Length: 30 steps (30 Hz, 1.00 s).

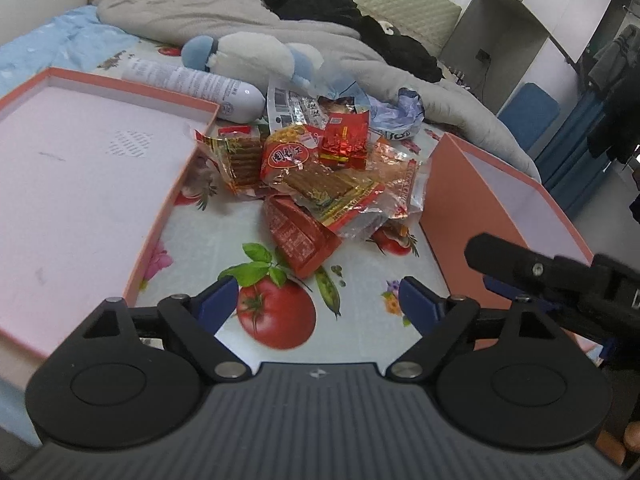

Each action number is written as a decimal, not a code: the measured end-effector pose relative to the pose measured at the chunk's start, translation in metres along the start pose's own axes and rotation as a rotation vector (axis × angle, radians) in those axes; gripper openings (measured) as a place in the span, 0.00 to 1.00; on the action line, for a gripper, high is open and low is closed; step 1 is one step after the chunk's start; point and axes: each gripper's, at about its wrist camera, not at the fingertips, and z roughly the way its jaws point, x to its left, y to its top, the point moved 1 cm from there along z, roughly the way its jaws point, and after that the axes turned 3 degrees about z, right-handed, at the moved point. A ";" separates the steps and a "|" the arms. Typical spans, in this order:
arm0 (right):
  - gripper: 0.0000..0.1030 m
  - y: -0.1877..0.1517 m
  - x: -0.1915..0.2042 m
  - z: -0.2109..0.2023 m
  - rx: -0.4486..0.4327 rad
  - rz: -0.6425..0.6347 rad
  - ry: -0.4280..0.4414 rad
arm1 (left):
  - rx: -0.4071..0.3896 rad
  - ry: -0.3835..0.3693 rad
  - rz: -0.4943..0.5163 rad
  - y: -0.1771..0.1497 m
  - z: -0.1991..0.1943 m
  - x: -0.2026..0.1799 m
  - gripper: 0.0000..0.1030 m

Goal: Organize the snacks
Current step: 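Grasp a red snack packet with the left tool while the right tool grasps a striped packet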

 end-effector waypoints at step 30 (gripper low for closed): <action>0.50 0.022 -0.066 0.149 0.163 0.327 0.069 | 0.048 -0.045 0.086 0.028 0.123 0.020 0.85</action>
